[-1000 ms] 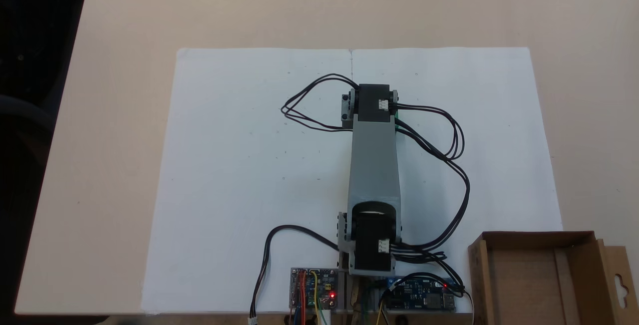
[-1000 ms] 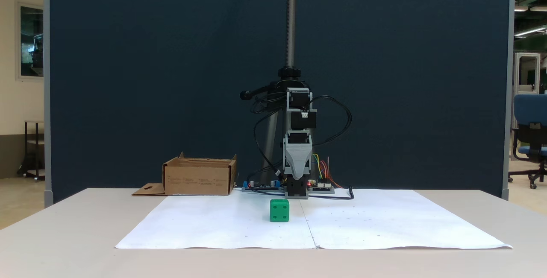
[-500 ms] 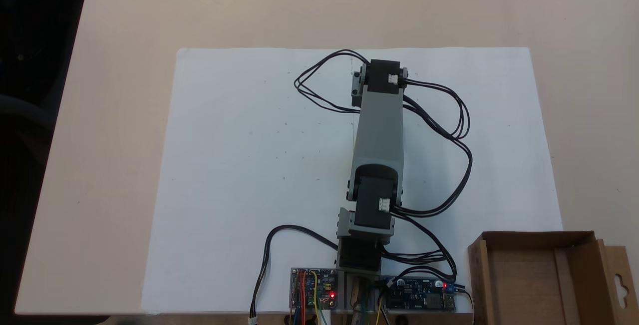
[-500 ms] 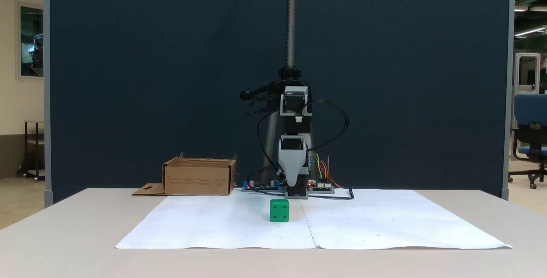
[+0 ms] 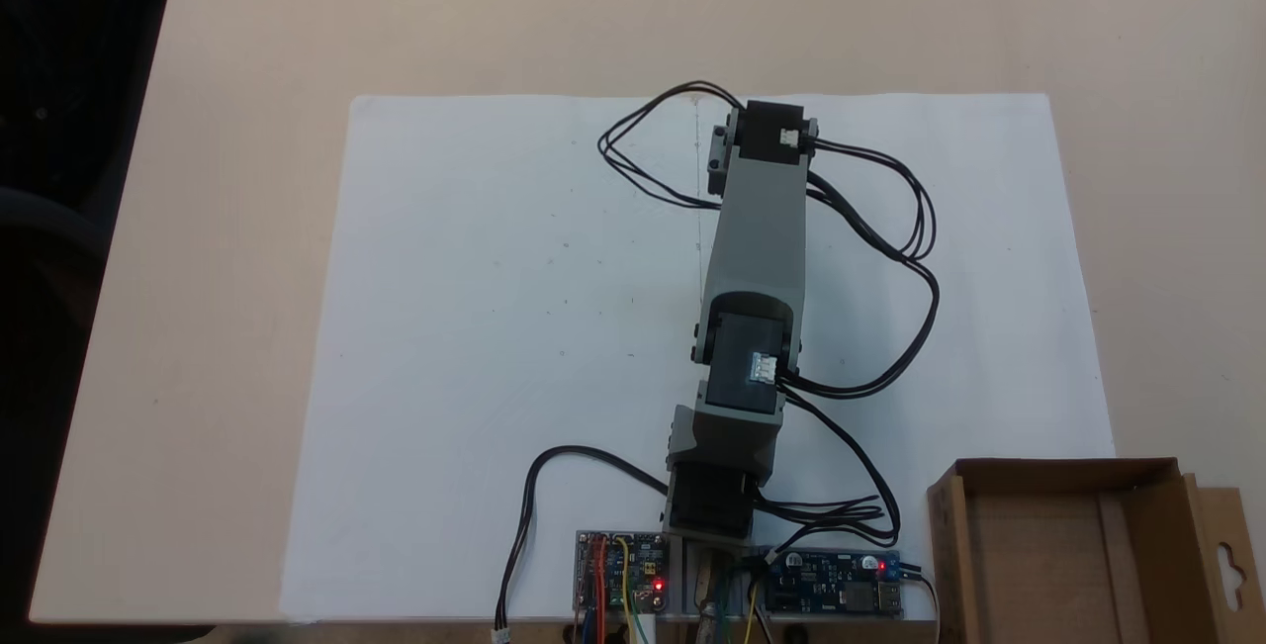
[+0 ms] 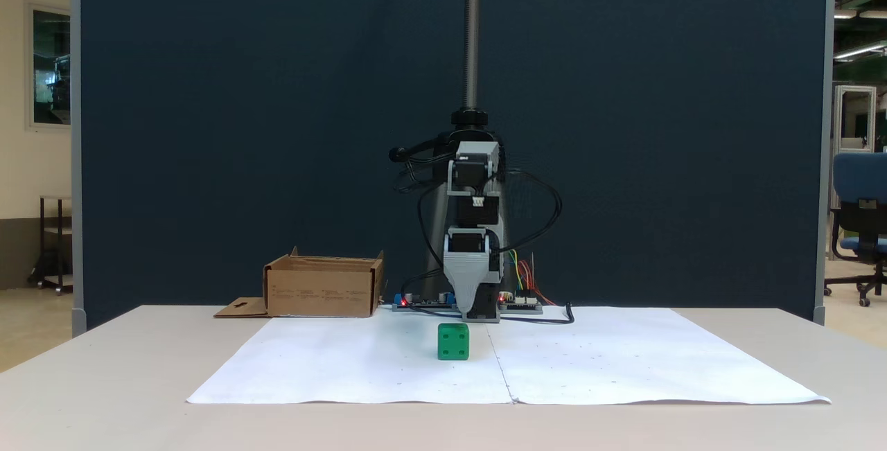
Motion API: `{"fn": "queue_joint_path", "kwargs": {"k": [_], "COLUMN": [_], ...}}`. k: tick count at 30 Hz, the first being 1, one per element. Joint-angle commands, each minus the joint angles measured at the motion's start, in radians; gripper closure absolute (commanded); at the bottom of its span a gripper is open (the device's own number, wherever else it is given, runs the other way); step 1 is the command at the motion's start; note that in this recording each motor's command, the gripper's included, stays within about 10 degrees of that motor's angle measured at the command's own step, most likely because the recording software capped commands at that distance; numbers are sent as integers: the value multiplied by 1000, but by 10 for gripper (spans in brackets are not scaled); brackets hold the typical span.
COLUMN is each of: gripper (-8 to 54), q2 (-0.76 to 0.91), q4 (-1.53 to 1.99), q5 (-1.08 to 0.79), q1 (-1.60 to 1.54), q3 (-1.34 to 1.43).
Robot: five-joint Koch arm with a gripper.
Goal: Grasp a green dice and put it in the bin.
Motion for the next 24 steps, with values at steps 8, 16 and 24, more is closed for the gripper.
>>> {"fn": "queue_joint_path", "kwargs": {"k": [8, 16, 24], "gripper": [23, 22, 22], "q2": [-26, -72, -109], "q4": [-57, -86, -117], "q5": [-58, -80, -98], "q1": [26, 26, 29], "q3": [-38, -38, -38]}}
